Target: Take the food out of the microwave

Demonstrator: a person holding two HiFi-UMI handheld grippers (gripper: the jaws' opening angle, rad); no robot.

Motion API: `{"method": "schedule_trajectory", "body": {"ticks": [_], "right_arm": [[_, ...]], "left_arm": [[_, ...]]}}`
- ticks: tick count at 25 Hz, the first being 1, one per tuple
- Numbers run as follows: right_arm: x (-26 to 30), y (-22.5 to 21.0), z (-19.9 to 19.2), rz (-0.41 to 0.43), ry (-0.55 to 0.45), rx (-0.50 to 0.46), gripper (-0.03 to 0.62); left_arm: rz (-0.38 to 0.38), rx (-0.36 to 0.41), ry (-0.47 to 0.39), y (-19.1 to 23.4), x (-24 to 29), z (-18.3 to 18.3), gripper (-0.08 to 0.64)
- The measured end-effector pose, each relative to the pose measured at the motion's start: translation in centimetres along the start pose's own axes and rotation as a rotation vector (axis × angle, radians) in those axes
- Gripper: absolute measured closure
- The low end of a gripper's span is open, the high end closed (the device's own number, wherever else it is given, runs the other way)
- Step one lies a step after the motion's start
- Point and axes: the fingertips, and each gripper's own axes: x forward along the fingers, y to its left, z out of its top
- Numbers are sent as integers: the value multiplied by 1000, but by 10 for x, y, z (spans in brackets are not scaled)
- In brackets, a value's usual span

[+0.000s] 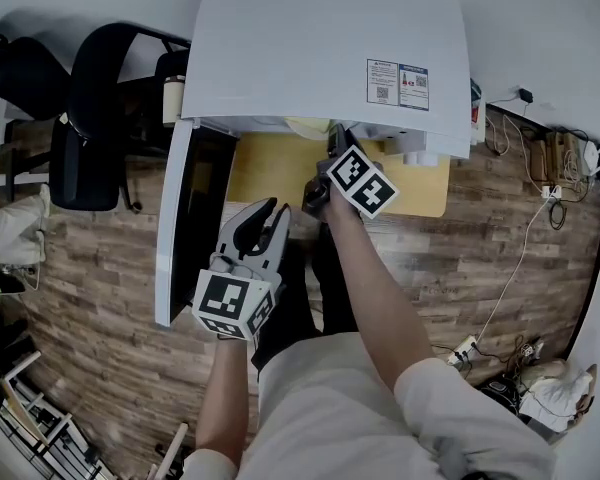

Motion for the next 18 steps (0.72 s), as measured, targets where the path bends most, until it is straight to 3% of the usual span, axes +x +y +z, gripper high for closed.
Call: {"method": "schedule_trajectory", "body": {"ticks": [9,18], "right_arm": [[-13,-5,-4,9,-20,156,549],[-20,-8,-4,93,-48,349,577]], "left_arm": [[13,8,-7,-1,-4,2,492],[25,24,-11,-5,-4,5,493]]}}
